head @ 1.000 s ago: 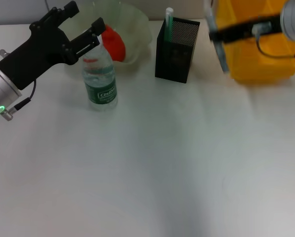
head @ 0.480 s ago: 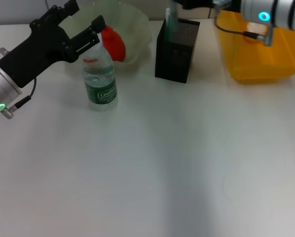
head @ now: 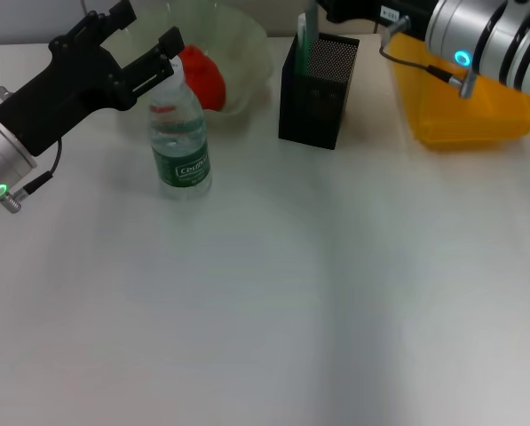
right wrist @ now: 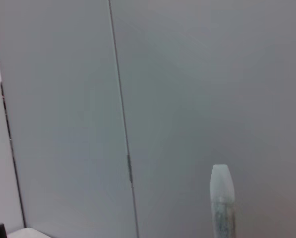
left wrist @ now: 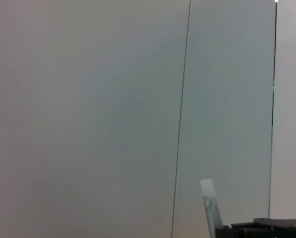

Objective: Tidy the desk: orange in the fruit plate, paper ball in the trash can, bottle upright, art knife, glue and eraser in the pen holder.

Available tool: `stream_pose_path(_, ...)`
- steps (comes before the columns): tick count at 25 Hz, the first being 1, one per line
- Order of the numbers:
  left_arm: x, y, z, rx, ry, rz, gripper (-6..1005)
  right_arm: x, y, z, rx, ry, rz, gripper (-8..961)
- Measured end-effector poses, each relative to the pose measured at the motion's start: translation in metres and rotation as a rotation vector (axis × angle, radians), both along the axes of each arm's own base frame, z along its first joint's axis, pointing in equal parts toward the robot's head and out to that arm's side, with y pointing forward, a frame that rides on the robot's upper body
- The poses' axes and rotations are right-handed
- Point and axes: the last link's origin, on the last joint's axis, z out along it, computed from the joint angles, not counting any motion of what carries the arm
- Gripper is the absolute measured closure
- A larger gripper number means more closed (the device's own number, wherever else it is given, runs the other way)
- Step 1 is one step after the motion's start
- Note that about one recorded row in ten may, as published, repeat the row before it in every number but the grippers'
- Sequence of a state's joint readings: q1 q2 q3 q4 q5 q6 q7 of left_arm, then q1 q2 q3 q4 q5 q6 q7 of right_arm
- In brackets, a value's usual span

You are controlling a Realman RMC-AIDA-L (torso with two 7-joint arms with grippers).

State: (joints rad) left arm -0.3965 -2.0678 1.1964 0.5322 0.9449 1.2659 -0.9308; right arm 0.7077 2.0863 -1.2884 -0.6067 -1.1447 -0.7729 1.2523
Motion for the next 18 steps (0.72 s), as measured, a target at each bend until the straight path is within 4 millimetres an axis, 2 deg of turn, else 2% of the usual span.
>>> stream_pose_path(9, 0.000, 0.004, 0.000, 0.005, 0.011, 0.013, 204, 0.021, -0.004, -0.014, 0.087, -0.084, 0.038, 821)
stream_pose_path(18, 0.002, 0.010, -0.002, 0.008, 0.020, 0.031, 204, 0.030, -0.011, -0.024, 0.139, -0.141, 0.090, 821)
